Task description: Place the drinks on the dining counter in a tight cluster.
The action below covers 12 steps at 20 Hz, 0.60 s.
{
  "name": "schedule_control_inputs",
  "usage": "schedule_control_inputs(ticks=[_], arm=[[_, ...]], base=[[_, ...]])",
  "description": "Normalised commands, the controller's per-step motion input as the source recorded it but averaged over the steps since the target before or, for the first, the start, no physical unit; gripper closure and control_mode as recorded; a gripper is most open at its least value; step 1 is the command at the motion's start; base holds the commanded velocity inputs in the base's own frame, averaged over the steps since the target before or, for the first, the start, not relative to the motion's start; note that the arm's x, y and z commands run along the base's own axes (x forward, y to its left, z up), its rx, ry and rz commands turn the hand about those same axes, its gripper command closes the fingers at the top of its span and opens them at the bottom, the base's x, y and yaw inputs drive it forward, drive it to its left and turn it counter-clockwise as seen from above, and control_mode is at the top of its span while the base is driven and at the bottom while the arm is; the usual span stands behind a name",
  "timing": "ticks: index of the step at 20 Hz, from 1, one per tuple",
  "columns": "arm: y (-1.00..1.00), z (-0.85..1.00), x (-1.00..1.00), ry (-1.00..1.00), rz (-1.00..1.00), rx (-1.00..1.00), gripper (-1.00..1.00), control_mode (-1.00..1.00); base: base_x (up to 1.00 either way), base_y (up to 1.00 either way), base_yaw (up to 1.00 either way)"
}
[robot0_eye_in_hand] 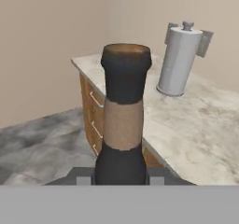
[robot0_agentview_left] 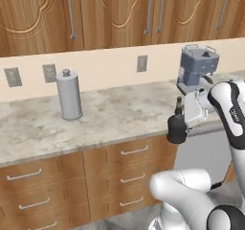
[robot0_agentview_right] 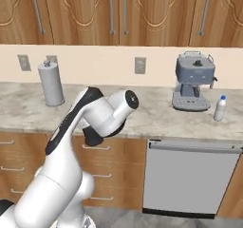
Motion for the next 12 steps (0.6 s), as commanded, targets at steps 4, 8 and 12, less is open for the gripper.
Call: schedule_control_inputs(ticks=[4,8,12], arm=[[0.00,0.00,0.00,0.00,0.00,0.00,1.00,1.00],[0.00,0.00,0.00,0.00,0.00,0.00,1.00,1.00],[0.00,0.00,0.00,0.00,0.00,0.00,1.00,1.00]], base=[[0.00,0.23,0.64],[0.00,0.34,0.88],[-0.01,0.13,0.91]])
